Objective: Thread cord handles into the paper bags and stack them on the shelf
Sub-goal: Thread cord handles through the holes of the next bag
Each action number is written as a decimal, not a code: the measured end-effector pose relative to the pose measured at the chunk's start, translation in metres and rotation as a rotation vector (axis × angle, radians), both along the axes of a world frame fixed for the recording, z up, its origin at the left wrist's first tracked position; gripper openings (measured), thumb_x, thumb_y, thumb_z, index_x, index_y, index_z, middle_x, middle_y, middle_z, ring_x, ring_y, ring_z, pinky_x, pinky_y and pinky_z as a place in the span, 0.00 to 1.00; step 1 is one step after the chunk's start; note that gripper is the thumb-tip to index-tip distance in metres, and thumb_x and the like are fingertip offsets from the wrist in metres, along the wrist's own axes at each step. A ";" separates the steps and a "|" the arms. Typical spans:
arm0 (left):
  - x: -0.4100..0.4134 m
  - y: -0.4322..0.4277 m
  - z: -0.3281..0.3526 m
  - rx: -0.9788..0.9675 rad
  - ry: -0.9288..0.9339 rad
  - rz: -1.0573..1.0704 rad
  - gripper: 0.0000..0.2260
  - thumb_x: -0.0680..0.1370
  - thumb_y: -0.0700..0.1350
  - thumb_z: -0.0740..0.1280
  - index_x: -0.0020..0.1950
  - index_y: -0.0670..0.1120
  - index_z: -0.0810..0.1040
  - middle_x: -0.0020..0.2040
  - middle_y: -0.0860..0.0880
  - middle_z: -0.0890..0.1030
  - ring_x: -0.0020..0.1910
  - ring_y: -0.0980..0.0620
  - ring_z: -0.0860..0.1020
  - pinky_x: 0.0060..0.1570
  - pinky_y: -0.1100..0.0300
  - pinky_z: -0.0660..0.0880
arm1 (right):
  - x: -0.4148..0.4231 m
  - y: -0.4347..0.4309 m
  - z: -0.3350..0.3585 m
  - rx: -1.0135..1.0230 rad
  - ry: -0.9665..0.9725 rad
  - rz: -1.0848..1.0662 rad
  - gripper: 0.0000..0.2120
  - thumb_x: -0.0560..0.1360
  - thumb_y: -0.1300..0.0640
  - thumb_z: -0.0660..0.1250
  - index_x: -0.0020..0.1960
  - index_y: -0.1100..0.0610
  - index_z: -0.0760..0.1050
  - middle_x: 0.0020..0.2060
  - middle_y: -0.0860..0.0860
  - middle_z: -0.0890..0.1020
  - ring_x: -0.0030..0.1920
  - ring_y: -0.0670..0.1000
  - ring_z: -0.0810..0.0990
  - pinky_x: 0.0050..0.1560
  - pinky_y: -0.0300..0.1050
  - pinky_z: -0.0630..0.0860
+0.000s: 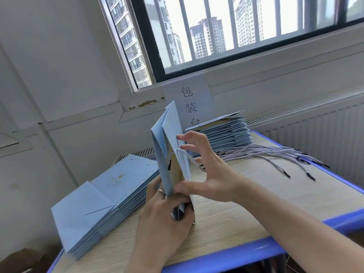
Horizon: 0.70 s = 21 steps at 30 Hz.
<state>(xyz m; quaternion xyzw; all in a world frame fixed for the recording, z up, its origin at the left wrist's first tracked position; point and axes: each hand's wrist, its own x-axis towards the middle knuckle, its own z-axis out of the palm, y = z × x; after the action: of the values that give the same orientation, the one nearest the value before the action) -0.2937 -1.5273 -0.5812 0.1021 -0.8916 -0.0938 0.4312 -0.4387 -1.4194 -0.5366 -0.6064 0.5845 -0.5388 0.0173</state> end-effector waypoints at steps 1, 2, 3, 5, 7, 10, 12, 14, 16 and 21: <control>0.000 0.000 0.000 -0.012 -0.004 0.010 0.08 0.68 0.58 0.65 0.38 0.57 0.80 0.43 0.62 0.78 0.68 0.59 0.66 0.38 0.68 0.73 | -0.001 0.000 0.000 -0.004 -0.001 -0.001 0.41 0.67 0.43 0.77 0.71 0.40 0.54 0.72 0.37 0.63 0.73 0.43 0.65 0.70 0.54 0.68; 0.001 0.001 0.001 -0.032 -0.001 0.019 0.08 0.68 0.58 0.65 0.38 0.57 0.80 0.43 0.61 0.79 0.68 0.57 0.66 0.37 0.64 0.75 | -0.001 0.001 0.000 -0.007 -0.003 -0.003 0.41 0.67 0.44 0.77 0.71 0.40 0.54 0.72 0.38 0.63 0.73 0.43 0.65 0.70 0.55 0.68; 0.002 0.004 0.003 -0.065 0.008 0.033 0.07 0.69 0.57 0.65 0.39 0.57 0.80 0.43 0.59 0.80 0.69 0.54 0.67 0.37 0.61 0.76 | -0.002 0.001 0.001 -0.009 -0.004 -0.003 0.41 0.67 0.44 0.77 0.70 0.40 0.54 0.72 0.38 0.63 0.73 0.42 0.65 0.70 0.55 0.68; 0.003 0.010 0.007 -0.138 0.050 0.072 0.09 0.70 0.56 0.64 0.43 0.55 0.82 0.49 0.57 0.82 0.69 0.50 0.69 0.37 0.58 0.77 | -0.002 0.001 0.001 -0.013 -0.003 0.005 0.40 0.68 0.45 0.77 0.70 0.41 0.55 0.73 0.39 0.63 0.73 0.42 0.66 0.70 0.55 0.69; 0.005 0.016 0.013 -0.152 0.134 0.082 0.12 0.72 0.53 0.64 0.48 0.52 0.84 0.56 0.57 0.82 0.66 0.48 0.73 0.41 0.59 0.77 | -0.002 0.001 0.000 -0.021 0.006 0.015 0.41 0.69 0.46 0.77 0.71 0.41 0.55 0.73 0.39 0.63 0.73 0.42 0.66 0.69 0.57 0.69; 0.003 0.017 0.015 -0.178 0.256 0.077 0.12 0.76 0.48 0.64 0.46 0.45 0.84 0.56 0.50 0.83 0.57 0.45 0.78 0.42 0.54 0.79 | -0.003 -0.003 -0.004 -0.077 0.073 -0.039 0.41 0.69 0.46 0.78 0.70 0.46 0.55 0.72 0.41 0.62 0.73 0.46 0.65 0.67 0.58 0.70; -0.001 0.014 0.015 -0.206 0.304 0.116 0.12 0.77 0.47 0.62 0.42 0.43 0.83 0.55 0.47 0.84 0.54 0.44 0.79 0.39 0.52 0.80 | -0.003 -0.005 -0.005 -0.213 0.222 -0.149 0.34 0.68 0.47 0.77 0.64 0.51 0.59 0.68 0.47 0.63 0.69 0.51 0.66 0.64 0.57 0.70; -0.004 0.012 0.015 -0.219 0.321 0.117 0.10 0.76 0.43 0.63 0.41 0.43 0.83 0.57 0.48 0.83 0.53 0.44 0.80 0.39 0.53 0.81 | -0.003 -0.003 -0.006 -0.335 0.399 -0.295 0.26 0.68 0.48 0.77 0.54 0.52 0.63 0.61 0.50 0.66 0.61 0.54 0.68 0.59 0.53 0.71; -0.004 0.011 0.014 -0.227 0.318 0.089 0.09 0.76 0.41 0.63 0.40 0.43 0.82 0.58 0.49 0.83 0.53 0.45 0.80 0.39 0.54 0.81 | 0.000 -0.002 -0.005 -0.397 0.558 -0.423 0.17 0.69 0.48 0.75 0.46 0.53 0.68 0.53 0.51 0.69 0.52 0.53 0.69 0.52 0.49 0.70; -0.008 0.010 0.014 -0.204 0.346 0.072 0.11 0.76 0.42 0.61 0.40 0.42 0.82 0.58 0.45 0.83 0.50 0.46 0.81 0.35 0.63 0.77 | 0.013 -0.008 -0.007 -0.501 0.744 -0.524 0.13 0.73 0.57 0.69 0.32 0.56 0.71 0.33 0.50 0.73 0.35 0.52 0.70 0.34 0.47 0.68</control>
<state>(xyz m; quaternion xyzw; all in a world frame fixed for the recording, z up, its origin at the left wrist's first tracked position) -0.3012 -1.5171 -0.5668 0.0722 -0.8047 -0.0037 0.5893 -0.4256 -1.4275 -0.5437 -0.5757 0.5365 -0.3962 -0.4730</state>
